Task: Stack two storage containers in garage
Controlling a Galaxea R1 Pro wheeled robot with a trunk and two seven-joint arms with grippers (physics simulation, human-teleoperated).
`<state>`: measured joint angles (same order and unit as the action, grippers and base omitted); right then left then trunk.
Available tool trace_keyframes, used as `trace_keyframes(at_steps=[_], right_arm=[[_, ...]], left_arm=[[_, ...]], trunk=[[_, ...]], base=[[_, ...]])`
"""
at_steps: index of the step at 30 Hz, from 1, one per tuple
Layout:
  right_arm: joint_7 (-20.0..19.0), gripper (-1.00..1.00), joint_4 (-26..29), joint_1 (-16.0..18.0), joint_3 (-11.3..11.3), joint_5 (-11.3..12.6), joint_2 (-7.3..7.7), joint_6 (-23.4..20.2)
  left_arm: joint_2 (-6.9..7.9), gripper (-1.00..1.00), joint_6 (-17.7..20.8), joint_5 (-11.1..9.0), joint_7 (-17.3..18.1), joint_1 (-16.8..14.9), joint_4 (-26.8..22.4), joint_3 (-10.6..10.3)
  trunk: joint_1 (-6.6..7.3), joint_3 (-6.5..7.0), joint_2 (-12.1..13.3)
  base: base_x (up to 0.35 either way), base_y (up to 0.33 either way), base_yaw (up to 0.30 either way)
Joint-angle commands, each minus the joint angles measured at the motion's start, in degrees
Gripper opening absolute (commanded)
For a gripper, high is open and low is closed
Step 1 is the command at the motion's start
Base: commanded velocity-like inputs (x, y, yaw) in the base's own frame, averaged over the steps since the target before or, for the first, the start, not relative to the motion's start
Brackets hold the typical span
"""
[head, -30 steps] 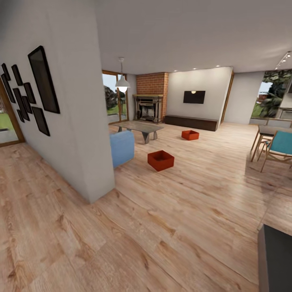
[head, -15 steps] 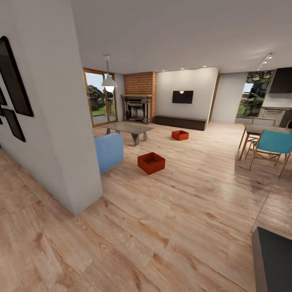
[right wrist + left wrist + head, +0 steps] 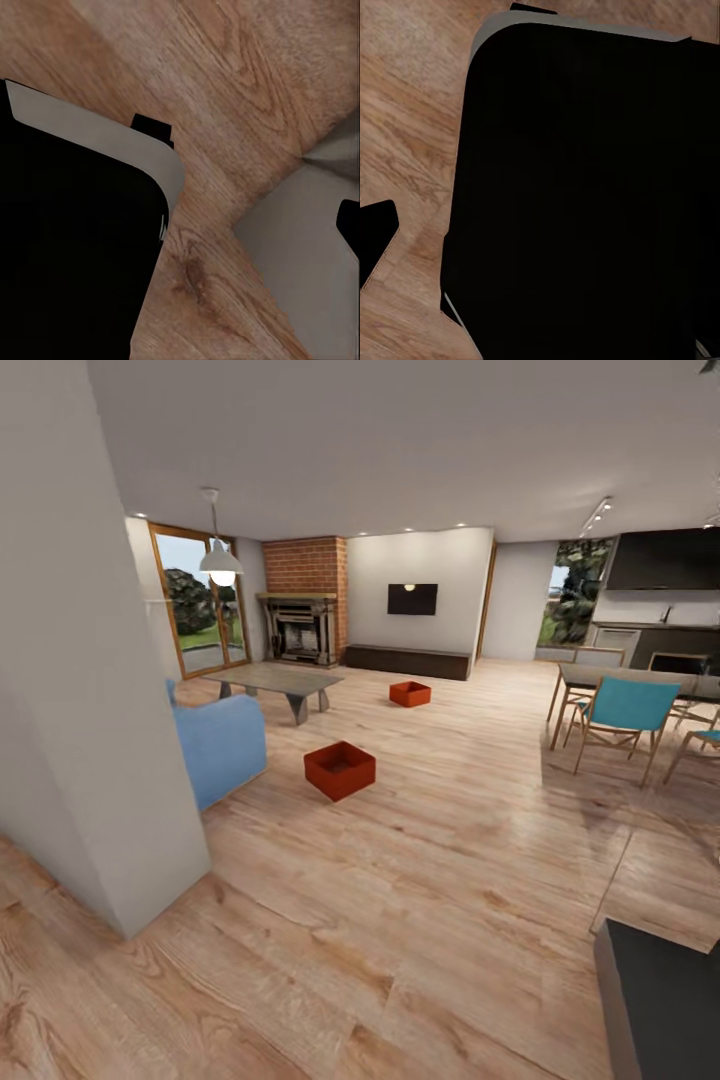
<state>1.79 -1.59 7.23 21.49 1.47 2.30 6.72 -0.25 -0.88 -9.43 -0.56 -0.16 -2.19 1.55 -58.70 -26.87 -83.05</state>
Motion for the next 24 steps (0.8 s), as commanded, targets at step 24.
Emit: trace_keyframes(at_steps=[24], right_arm=[[0.14, 1.00, 0.62, 0.07, 0.27, -0.03, -0.40, 0.29]], left_arm=[[-0.06, 1.00, -0.11, -0.33, -0.06, -0.02, 0.00, 0.12]], trunk=[[-0.03, -0.06, -0.02]], base=[[0.331, 0.000, -0.007]])
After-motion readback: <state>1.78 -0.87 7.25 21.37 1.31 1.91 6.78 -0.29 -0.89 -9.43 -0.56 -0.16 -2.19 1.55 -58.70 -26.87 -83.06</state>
